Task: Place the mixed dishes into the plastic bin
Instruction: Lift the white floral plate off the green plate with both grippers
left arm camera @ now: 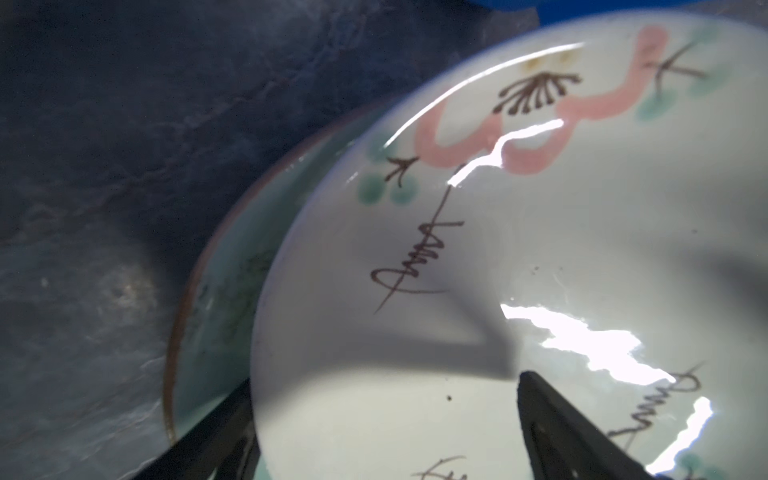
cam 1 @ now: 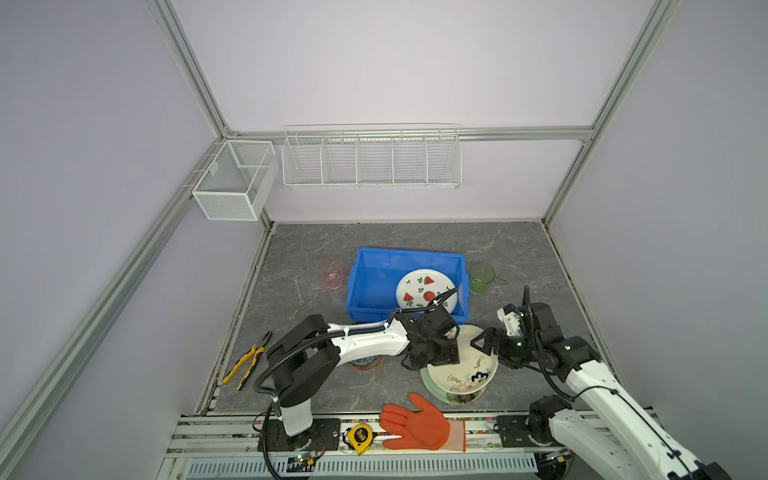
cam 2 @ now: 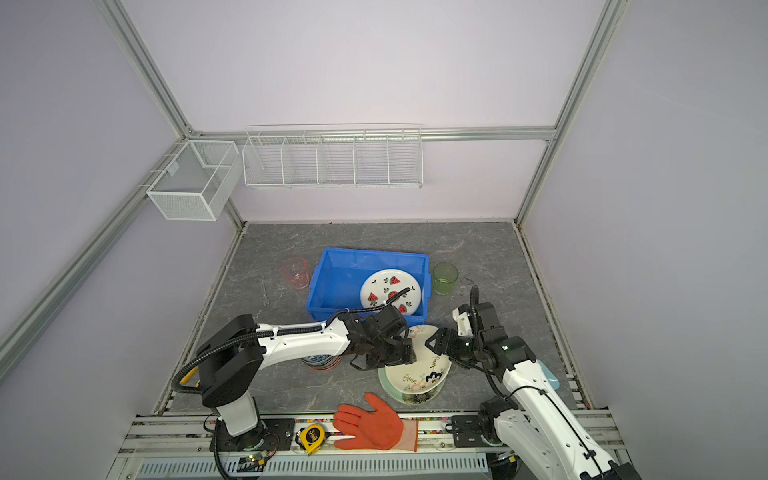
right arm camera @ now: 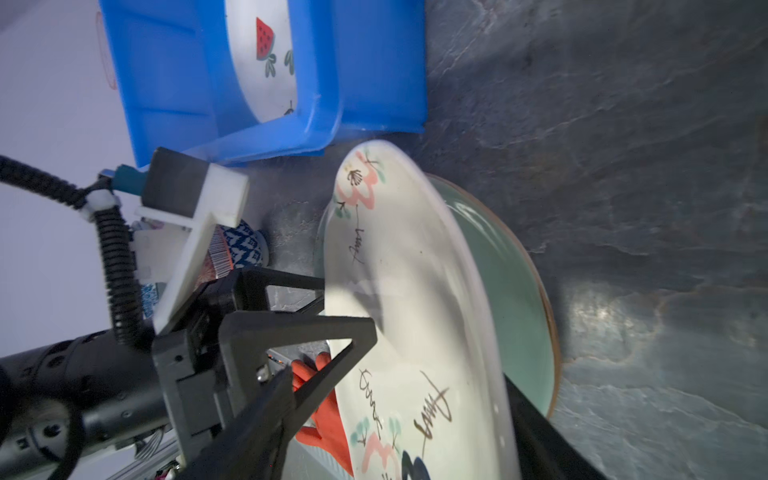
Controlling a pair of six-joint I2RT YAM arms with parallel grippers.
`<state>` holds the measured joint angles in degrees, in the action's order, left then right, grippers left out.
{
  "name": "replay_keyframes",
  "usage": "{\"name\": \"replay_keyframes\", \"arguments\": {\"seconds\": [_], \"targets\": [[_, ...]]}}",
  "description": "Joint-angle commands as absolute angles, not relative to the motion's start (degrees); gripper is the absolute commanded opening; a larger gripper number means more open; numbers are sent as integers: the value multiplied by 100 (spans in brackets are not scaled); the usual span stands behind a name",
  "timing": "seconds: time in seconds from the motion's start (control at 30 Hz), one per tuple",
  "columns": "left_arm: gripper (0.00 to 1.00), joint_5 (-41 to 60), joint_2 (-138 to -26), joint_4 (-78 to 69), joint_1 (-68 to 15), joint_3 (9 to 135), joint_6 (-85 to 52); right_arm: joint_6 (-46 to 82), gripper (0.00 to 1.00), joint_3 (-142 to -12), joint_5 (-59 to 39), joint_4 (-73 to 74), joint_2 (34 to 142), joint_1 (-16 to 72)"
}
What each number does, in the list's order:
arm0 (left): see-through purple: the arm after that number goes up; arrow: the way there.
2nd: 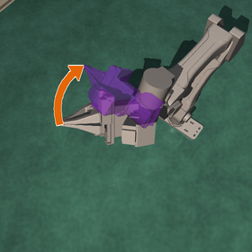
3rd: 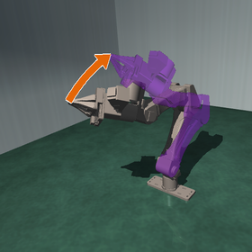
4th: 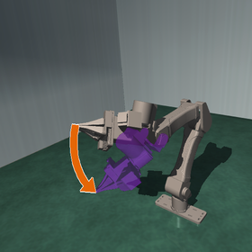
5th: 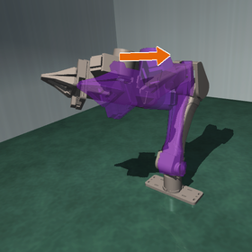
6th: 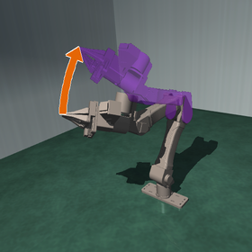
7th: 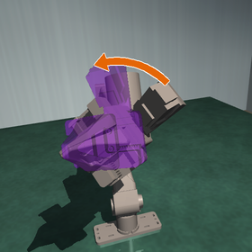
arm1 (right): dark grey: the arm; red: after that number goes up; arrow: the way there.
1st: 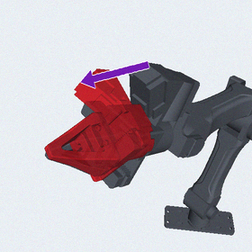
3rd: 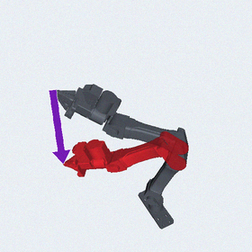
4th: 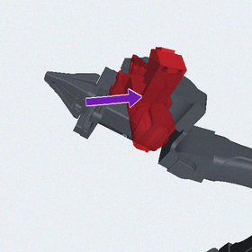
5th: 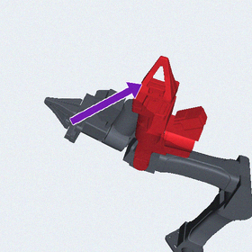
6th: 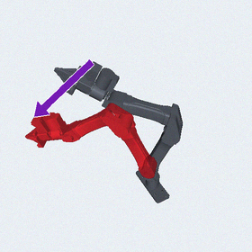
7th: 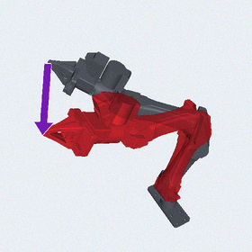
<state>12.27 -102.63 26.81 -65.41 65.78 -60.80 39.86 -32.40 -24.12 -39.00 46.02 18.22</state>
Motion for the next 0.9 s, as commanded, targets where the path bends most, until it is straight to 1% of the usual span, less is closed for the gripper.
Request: {"name": "replay_keyframes", "arguments": {"seconds": [0.0, 0.13, 0.33, 0.4, 0.57, 0.77, 0.87], "targets": [[92, 1516, -10295, 1809, -6591, 6891, -6162, 4161, 71, -3191, -3078, -3544, 4546, 1903], [92, 1511, -10283, 1819, -6592, 6882, -6148, 4105, 67, -3218, -2902, -3786, 4455, 1904], [92, 1510, -10255, 1827, -6591, 6865, -6161, 4072, 54, -3237, -2636, -4148, 4340, 1907], [92, 1505, -10245, 1833, -6590, 6860, -6164, 4093, 50, -3217, -2627, -4166, 4320, 1905], [92, 1503, -10219, 1834, -6592, 6840, -6166, 4122, 43, -3217, -2592, -4226, 4278, 1899], [92, 1502, -10187, 1793, -6587, 6791, -6162, 4170, 32, -3215, -2578, -4261, 4226, 1907], [91, 1513, -10161, 1752, -6592, 6751, -6345, 4196, 29, -3221, -2574, -4279, 4187, 1902]]}}
